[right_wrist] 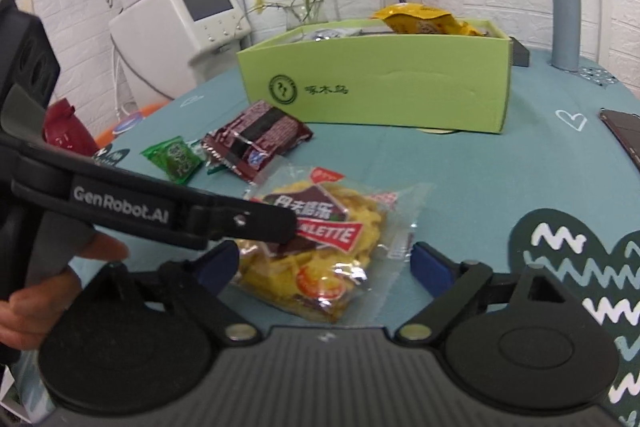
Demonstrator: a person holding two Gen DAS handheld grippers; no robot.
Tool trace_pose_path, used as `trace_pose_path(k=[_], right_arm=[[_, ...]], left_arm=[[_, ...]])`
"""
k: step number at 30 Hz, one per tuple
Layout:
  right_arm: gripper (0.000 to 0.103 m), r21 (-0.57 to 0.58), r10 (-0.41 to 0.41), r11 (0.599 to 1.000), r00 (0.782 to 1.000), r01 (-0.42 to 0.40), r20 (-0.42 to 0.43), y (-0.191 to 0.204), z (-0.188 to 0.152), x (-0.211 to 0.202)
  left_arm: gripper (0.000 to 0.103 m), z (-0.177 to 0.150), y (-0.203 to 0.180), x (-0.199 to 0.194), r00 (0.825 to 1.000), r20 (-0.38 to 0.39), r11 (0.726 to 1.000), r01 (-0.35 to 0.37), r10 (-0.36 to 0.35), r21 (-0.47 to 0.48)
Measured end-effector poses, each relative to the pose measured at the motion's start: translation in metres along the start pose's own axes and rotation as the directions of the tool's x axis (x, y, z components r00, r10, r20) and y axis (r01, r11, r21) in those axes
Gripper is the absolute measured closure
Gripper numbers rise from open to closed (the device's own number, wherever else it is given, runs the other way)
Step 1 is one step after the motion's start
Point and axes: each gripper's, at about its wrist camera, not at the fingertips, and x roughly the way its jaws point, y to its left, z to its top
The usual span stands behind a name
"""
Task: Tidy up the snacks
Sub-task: 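Carry the Danco Galette bag into the green box and open the left tool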
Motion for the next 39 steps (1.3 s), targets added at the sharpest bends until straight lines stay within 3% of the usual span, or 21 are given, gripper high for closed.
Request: trace_pose_path(k=[1, 2, 3, 6, 10, 14, 20, 23, 28, 31, 32, 35, 39], right_arm=[[0.01, -0.009, 0.014, 1.0, 1.0, -0.014, -0.002, 0.003, 0.0, 0.003], [0.01, -0.022, 0.01, 1.0, 1.0, -0.01, 0.005, 0.008, 0.001, 0.005], [0.015, -0.053, 0.005, 0.999, 1.0, -0.004, 0.019, 0.014, 0.002, 0.003], [0.02, -0.071, -0.002, 0.997, 0.999, 0.005, 0.045, 0.018, 0.01, -0.003], [0.025, -0.073, 0.004, 0.997, 0.995, 0.004, 0.101, 0.016, 0.028, -0.014], [0.026, -0.109, 0.002, 0.994, 0.99, 0.014, 0.141, 0.014, 0.053, -0.008], [0.026, -0.187, 0.008, 0.982, 0.972, 0.037, 0.235, 0.0, 0.136, 0.013], [0.026, -0.176, 0.023, 0.984, 0.969, 0.021, 0.244, -0.012, 0.18, 0.041], [0.025, -0.158, 0.016, 0.987, 0.988, 0.009, 0.156, -0.03, 0.211, 0.103], [0.025, -0.161, -0.002, 0.987, 0.996, 0.016, 0.086, -0.037, 0.207, 0.137], [0.024, -0.172, -0.006, 0.985, 0.997, 0.02, 0.081, -0.039, 0.203, 0.144], [0.016, -0.238, -0.022, 0.97, 0.996, 0.043, 0.087, -0.03, 0.197, 0.149], [0.013, -0.241, -0.038, 0.968, 0.993, 0.064, 0.108, -0.029, 0.199, 0.139]], left_arm=[[0.045, -0.001, -0.002, 0.0, 1.0, 0.005, 1.0, -0.006, 0.006, 0.003], [0.052, -0.001, -0.005, 0.001, 1.0, 0.009, 1.0, -0.012, 0.012, 0.007], [0.061, 0.0, -0.006, 0.001, 1.0, 0.005, 1.0, 0.0, 0.0, -0.003], [0.071, 0.01, -0.002, -0.005, 1.0, 0.011, 0.998, 0.028, -0.027, -0.061], [0.072, 0.026, 0.0, -0.017, 0.997, 0.048, 0.993, 0.059, -0.054, -0.101], [0.071, 0.053, -0.004, -0.019, 0.995, 0.097, 0.997, 0.021, -0.014, -0.077], [0.071, 0.145, 0.009, -0.021, 0.982, 0.187, 0.997, 0.036, -0.023, -0.066], [0.07, 0.192, 0.02, -0.005, 0.981, 0.194, 0.999, 0.015, -0.006, -0.045], [0.068, 0.234, 0.051, 0.051, 0.997, 0.079, 0.999, -0.013, 0.016, -0.034], [0.064, 0.237, 0.068, 0.083, 0.999, 0.014, 0.999, -0.029, 0.03, -0.031], [0.057, 0.234, 0.071, 0.089, 1.0, 0.01, 1.0, -0.017, 0.017, -0.022], [0.041, 0.228, 0.065, 0.091, 0.999, 0.044, 0.999, -0.013, 0.012, 0.035], [0.038, 0.222, 0.053, 0.074, 0.994, 0.106, 0.995, -0.045, 0.036, 0.084]])
